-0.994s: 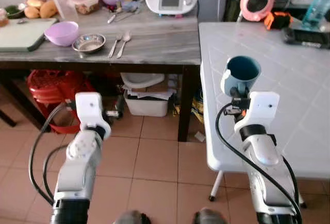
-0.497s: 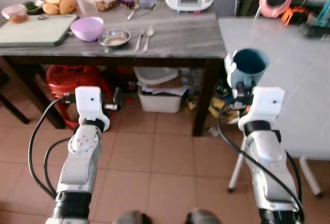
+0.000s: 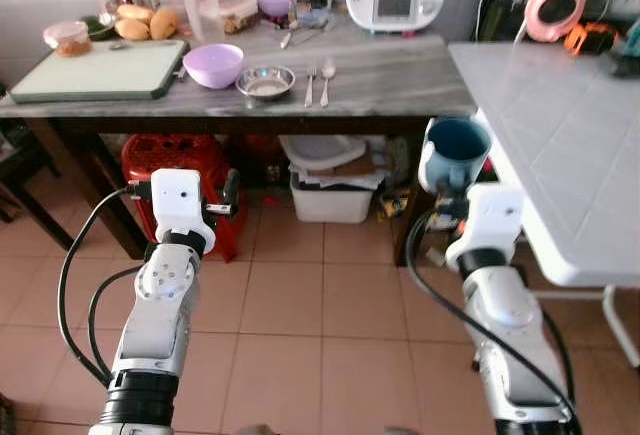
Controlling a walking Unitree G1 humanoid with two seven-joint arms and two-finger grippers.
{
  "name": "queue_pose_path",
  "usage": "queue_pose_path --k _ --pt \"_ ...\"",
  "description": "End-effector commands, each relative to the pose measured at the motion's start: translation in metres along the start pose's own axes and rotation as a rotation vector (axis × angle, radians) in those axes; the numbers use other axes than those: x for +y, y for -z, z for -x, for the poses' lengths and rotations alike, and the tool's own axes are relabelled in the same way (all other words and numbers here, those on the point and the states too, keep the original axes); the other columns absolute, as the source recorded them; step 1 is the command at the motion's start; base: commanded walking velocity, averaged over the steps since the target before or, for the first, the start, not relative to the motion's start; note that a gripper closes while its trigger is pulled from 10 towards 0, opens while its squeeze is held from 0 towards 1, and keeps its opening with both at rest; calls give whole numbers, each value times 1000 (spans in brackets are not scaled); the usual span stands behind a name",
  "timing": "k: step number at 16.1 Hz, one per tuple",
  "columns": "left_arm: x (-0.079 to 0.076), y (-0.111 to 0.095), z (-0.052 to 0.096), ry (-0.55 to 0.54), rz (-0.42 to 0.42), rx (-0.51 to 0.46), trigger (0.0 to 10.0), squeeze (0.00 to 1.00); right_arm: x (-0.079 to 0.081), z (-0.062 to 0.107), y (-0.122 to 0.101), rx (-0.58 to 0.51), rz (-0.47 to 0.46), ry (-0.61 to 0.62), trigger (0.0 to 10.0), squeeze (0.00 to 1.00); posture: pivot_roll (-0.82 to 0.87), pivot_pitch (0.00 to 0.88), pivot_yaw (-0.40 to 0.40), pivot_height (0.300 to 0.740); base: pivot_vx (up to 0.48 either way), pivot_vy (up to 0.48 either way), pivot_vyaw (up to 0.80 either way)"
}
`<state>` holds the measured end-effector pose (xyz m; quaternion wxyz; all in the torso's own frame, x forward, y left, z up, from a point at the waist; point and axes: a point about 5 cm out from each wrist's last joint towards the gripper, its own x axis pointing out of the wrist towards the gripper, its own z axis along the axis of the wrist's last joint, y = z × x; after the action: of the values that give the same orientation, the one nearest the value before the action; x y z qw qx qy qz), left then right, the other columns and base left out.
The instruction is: Setting the table
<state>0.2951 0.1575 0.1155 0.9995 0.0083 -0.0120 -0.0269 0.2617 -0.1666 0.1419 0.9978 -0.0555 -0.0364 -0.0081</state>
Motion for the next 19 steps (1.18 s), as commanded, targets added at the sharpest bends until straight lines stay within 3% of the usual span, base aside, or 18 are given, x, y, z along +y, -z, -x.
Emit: queue_pose_path --k 1,8,19 --pt "-3 -3 -2 4 3 -10 10000 0 -7 -1 -4 -16 -6 26 10000 0 -88 0 57 731 480 0 0" --pt "-9 -3 -1 32 17 -23 10000 0 -8 -2 -7 -30 7 38 10000 0 -90 0 56 731 480 0 723" --pt "-19 -2 4 88 16 -30 10000 0 -20 -13 -17 -76 26 149 10000 0 -84 0 56 731 480 0 -73"
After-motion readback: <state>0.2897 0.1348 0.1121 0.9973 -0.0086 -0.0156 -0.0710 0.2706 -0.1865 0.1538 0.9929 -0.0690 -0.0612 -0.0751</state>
